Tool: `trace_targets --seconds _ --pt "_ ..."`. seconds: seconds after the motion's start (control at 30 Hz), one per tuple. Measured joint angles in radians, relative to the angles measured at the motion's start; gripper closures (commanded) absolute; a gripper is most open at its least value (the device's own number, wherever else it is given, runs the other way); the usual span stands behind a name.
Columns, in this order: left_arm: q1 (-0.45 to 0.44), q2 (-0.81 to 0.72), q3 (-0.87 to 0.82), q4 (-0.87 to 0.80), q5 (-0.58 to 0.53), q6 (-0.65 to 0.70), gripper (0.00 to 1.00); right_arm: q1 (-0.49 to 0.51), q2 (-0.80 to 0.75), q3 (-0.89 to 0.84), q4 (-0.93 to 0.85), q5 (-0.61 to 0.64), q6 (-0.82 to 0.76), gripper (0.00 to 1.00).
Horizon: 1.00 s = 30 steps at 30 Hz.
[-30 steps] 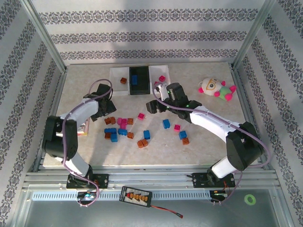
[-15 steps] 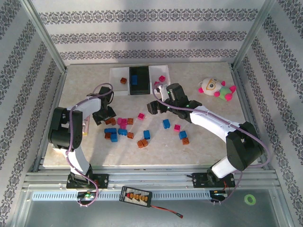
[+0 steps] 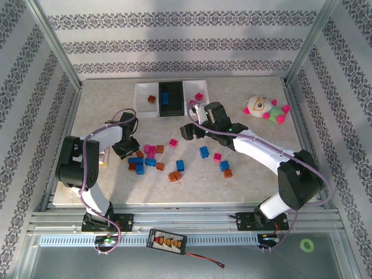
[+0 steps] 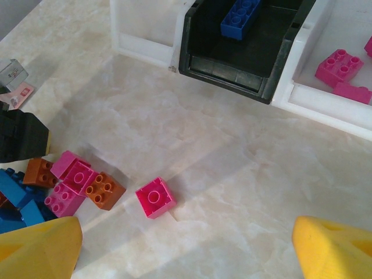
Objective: Sort the legos into containers by color
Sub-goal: Pick up the lego from the middle-left of the table, then place the lego in the container.
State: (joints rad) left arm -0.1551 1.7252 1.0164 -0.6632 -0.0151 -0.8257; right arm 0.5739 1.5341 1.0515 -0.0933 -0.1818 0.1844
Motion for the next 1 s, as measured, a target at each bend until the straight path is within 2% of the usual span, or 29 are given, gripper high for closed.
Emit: trace_targets --seconds 0.1,0.23,0.53,0.77,1.0 --pt "0.0 0.002 0.013 -0.003 -0.004 0.009 0.68 0.0 0.0 0.0 0.0 0.0 0.002 0.07" --pt "0.0 0.002 0.037 -0.011 -0.021 0.018 0.71 0.0 0.0 0.0 0.0 0.0 0.003 0.07" --pt "-0.013 0.002 0.121 -0.092 -0.058 0.042 0.72 0.0 0.0 0.0 0.0 0.0 0.004 0.07" --pt "-0.048 0.033 0.409 -0.136 -0.064 0.082 0.72 0.0 -0.006 0.0 0.0 0.0 0.004 0.07" --pt "-0.049 0.293 0.818 -0.172 -0.068 0.147 0.72 0.0 -0.024 0.0 0.0 0.001 0.021 0.07"
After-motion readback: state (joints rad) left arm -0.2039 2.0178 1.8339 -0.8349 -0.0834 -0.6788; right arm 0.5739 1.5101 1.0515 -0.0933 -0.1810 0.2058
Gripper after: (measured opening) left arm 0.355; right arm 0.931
